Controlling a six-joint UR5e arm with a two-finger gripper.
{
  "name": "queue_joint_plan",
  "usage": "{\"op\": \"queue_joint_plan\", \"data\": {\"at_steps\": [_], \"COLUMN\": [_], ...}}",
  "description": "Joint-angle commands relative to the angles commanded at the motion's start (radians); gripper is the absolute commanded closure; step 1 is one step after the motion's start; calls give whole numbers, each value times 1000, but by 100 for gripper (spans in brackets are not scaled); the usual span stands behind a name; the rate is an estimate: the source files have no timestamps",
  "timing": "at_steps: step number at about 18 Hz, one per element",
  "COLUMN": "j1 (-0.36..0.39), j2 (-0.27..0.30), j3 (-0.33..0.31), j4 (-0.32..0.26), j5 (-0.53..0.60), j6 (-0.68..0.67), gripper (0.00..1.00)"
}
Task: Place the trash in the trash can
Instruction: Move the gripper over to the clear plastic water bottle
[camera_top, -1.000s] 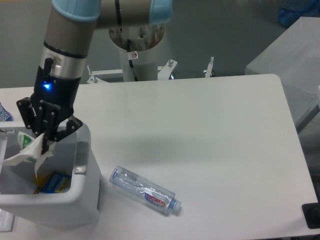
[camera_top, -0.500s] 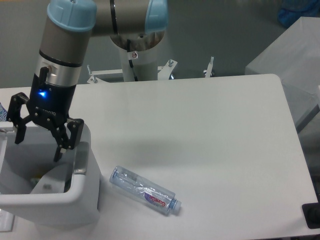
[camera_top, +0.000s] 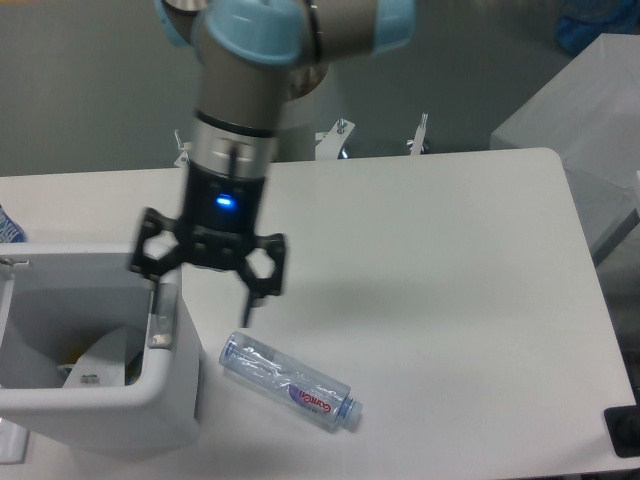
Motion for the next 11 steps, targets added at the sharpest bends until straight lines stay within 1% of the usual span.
{"op": "queue_joint_plan", "data": {"at_steps": [2,5,8,11], "j1": [46,71,71,69], "j2": [-40,-104,-158,-209], "j3": [5,15,9,29], "j4": [3,8,12,12], "j5": [21,115,186,189], "j6": [-101,-215,-229,-247], "gripper": [0,0,0,0]}}
